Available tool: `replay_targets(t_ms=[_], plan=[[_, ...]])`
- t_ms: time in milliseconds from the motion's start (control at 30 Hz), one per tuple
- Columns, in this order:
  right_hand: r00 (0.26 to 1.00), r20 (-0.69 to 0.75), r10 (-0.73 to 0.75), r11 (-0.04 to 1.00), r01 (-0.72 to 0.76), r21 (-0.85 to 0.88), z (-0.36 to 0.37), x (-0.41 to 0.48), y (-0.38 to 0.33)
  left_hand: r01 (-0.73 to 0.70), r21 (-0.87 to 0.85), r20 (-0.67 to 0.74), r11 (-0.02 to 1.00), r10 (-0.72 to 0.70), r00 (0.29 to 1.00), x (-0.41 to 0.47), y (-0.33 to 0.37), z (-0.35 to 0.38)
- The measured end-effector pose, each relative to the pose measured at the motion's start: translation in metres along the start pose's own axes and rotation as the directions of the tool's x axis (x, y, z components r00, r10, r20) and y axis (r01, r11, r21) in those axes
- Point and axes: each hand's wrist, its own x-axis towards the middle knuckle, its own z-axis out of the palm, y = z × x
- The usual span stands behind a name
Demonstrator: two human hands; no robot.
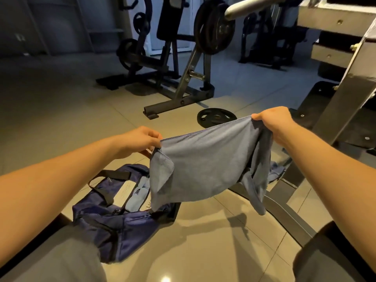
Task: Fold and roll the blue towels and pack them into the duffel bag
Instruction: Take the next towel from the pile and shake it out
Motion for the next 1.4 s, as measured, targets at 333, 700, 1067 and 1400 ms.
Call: replay_targets(t_ms=[333,700,1067,1400], plan=[[0.999,-0.039,0.014,1.000,-0.015,-0.022,0.010,0.003,0.000,0.170,-0.016,-0.189,0.985,-0.170,0.967,0.006,-0.018,-0.014],[0.745,0.652,-0.145,0.951,0.288,-0.117,0.025,-0.038,-0.019,-0.349,0.123,-0.172,0.929,0.366,0.915,-0.009,0.064,0.036],[0.545,0.825,-0.146,0.837,0.513,-0.190,0.021,-0.047,-0.002,-0.208,-0.022,0.080,0.978,0.209,0.975,0.004,0.072,0.050],[0.587,0.800,0.126,0.898,0.274,-0.343,-0.022,-0.009,0.034,0.029,-0.125,-0.075,0.992,-0.039,0.996,0.016,0.027,0.021]])
